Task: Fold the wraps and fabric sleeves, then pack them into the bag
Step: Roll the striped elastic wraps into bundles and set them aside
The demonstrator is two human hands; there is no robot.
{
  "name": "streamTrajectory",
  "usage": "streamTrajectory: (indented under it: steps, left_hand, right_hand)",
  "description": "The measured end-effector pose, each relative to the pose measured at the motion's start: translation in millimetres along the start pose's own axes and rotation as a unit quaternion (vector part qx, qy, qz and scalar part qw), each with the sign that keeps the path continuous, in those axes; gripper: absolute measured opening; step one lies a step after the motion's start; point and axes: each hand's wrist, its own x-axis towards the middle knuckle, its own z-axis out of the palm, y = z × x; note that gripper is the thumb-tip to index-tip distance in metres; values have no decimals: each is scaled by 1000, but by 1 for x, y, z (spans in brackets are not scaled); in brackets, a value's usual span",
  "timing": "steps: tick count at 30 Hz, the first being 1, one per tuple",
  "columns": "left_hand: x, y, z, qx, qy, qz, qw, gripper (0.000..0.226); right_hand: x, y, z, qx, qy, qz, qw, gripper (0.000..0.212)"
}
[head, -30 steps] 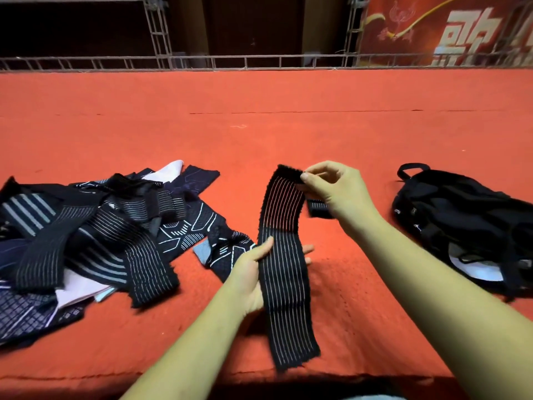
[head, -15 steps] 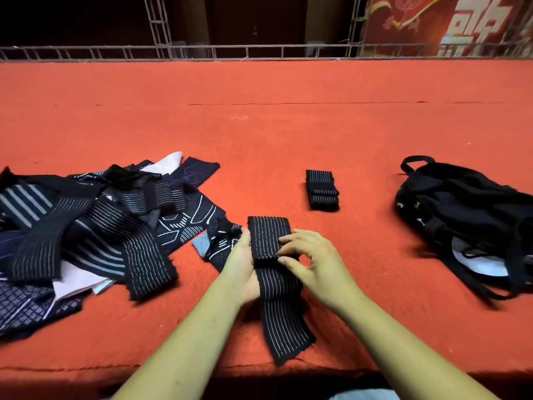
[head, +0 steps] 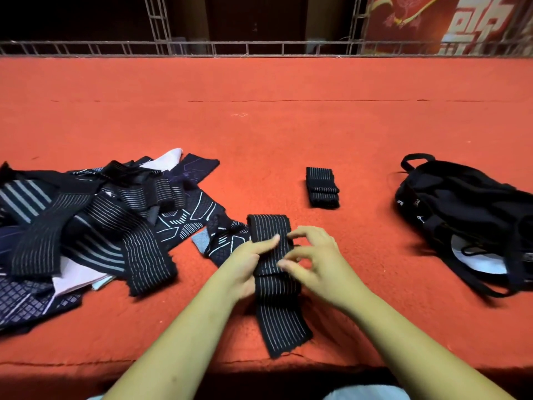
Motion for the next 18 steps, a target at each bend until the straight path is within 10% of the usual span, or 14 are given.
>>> streamTrajectory:
  steps: [6, 10, 18]
  left_hand:
    - [-20, 8, 5, 53, -112, 0, 992, 28]
    - [-23, 9, 6, 91, -139, -21, 986, 27]
    - [-14, -12, -4, 36, -100, -53, 993, 43]
  right_hand:
    - [42, 9, -29, 93, -51, 217, 970, 48]
    - [53, 7, -40, 184, -137, 192, 954, 15]
    - [64, -6, -54, 205, 57, 118, 970, 22]
